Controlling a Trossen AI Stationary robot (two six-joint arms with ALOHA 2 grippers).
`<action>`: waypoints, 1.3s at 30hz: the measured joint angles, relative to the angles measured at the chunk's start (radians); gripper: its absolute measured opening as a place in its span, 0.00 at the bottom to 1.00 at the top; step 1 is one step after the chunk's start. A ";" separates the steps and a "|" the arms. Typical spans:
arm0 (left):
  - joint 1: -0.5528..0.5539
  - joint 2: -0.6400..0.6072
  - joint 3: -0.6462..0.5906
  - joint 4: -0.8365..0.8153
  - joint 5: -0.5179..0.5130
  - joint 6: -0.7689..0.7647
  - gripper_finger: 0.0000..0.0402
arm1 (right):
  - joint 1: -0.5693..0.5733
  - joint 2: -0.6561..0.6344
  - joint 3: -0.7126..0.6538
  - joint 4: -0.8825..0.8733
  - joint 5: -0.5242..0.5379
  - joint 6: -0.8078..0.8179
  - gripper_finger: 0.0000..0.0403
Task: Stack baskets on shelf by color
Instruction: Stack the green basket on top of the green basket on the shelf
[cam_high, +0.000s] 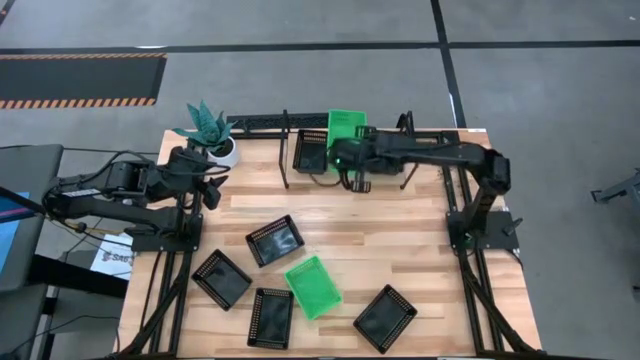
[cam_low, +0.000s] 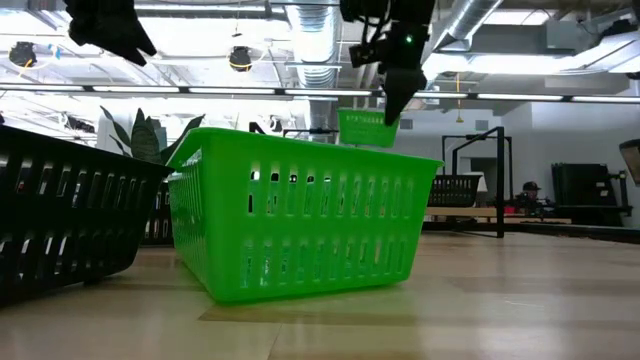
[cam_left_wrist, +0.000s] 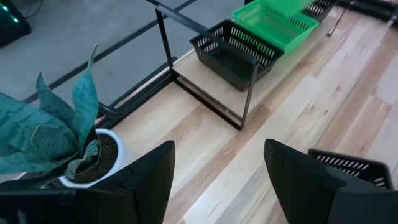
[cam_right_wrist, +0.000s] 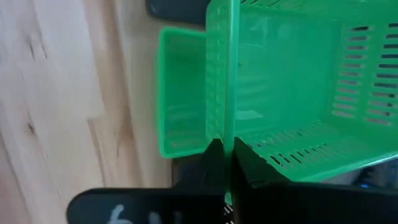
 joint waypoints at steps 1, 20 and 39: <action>0.000 0.000 0.000 -0.008 0.000 0.000 0.59 | -0.017 -0.003 -0.004 0.009 -0.028 -0.017 0.02; 0.000 0.000 0.000 -0.016 0.000 -0.066 0.59 | -0.095 -0.095 -0.229 0.207 -0.160 -0.073 0.04; 0.000 0.000 0.000 -0.016 0.000 -0.075 0.59 | -0.099 -0.090 -0.229 0.204 -0.160 0.001 0.10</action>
